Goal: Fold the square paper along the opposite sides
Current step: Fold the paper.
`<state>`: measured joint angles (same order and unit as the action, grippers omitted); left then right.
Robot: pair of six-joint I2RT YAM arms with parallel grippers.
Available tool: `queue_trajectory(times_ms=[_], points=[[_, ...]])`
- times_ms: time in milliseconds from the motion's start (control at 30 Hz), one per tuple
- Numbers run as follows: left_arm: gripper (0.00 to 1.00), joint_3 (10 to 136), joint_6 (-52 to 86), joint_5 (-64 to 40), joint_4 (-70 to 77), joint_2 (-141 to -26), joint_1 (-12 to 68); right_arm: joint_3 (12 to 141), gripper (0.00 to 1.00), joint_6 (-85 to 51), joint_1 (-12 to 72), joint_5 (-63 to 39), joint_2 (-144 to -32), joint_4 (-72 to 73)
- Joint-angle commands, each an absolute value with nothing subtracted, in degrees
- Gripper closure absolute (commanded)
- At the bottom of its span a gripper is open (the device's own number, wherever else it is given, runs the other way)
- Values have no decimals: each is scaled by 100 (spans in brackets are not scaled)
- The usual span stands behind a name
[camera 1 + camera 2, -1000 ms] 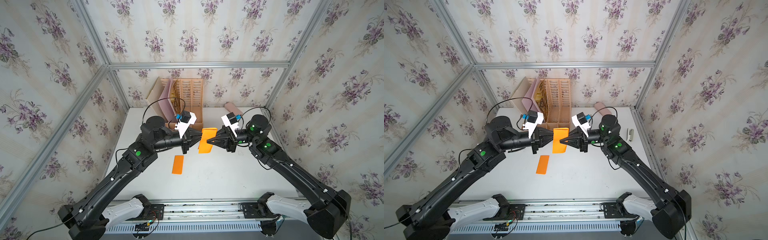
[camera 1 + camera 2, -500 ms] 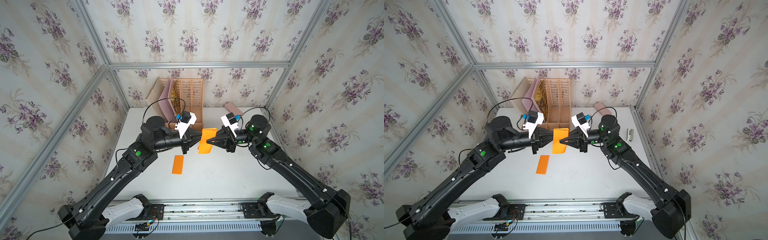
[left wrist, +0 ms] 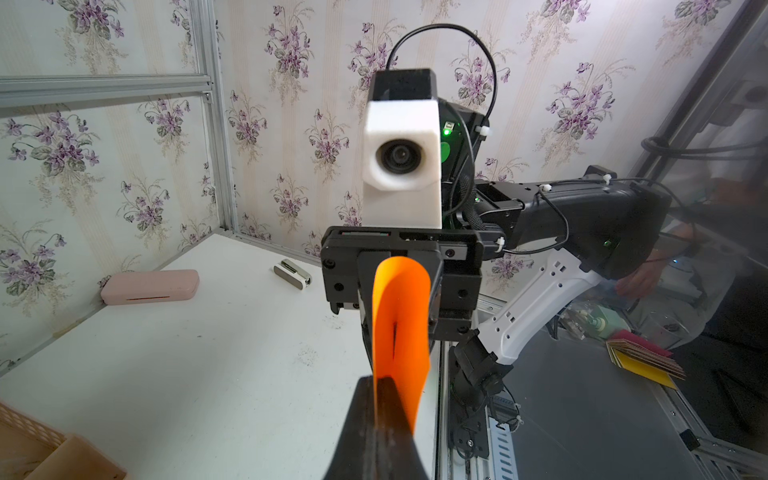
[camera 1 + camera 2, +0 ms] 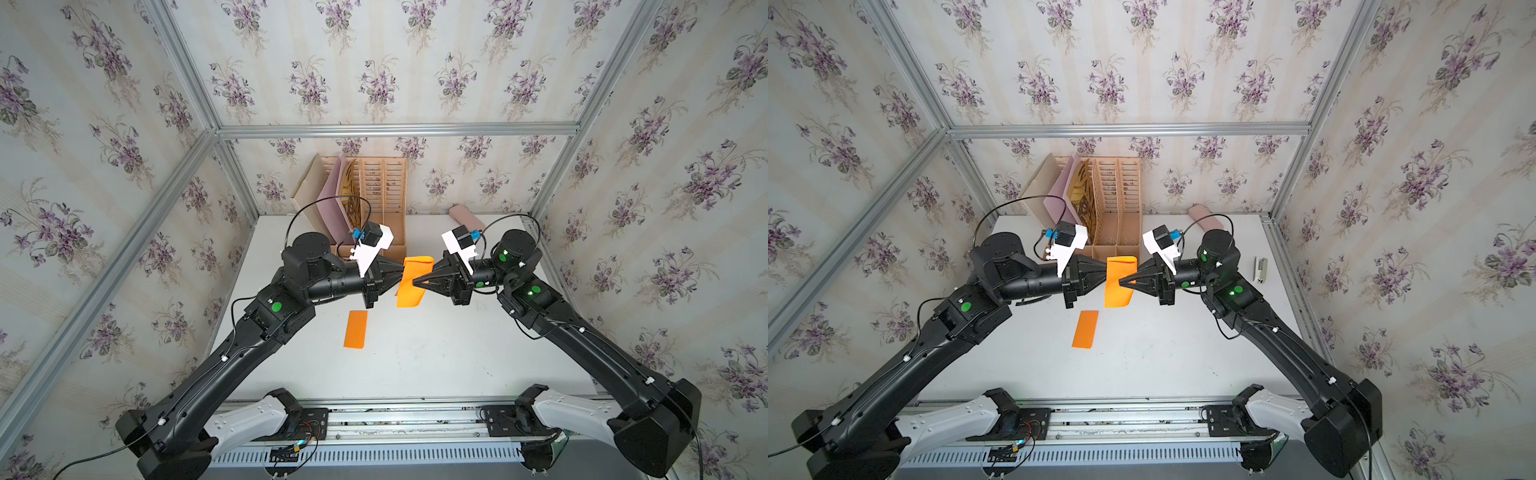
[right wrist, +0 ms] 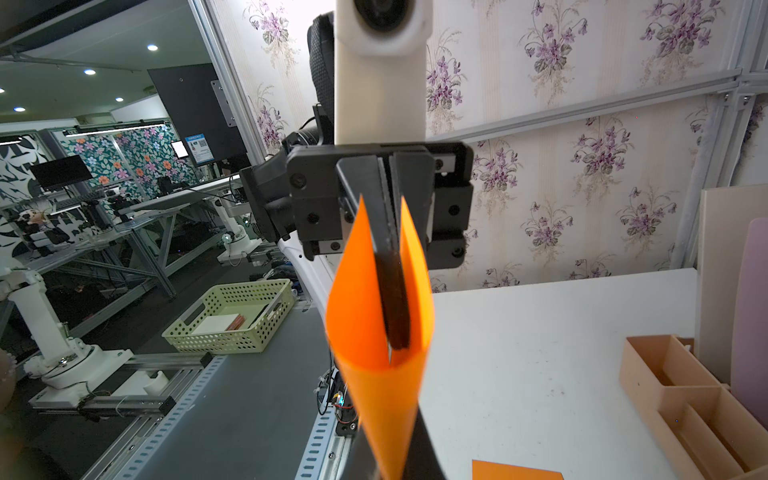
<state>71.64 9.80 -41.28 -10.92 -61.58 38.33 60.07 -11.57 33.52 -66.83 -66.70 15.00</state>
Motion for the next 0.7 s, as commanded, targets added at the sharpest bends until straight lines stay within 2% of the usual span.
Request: queue_trajectory(times_ms=[0,333,433,500,567,600,667], points=[[100,7183,924,-4113,-940,-6144,3832,5981,94,-1143,3359,-6719,-6659,1556],[100,7218,838,-3909,-993,-6113,3832,5972,100,-1143,3375,-6728,-6653,1541],[82,7259,790,-3196,-1009,-6041,3830,5962,100,-1142,3384,-6722,-6647,1556],[63,7269,695,-2320,-1002,-5919,3832,5953,100,-1143,3384,-6732,-6645,1549],[50,7277,563,-1283,-946,-5759,3832,5955,100,-1143,3384,-6734,-6636,1564],[46,7280,531,-853,-909,-5698,3832,5958,100,-1143,3384,-6738,-6628,1555],[46,7260,474,-35,-865,-5525,3828,5951,100,-1132,3384,-6741,-6618,1556]])
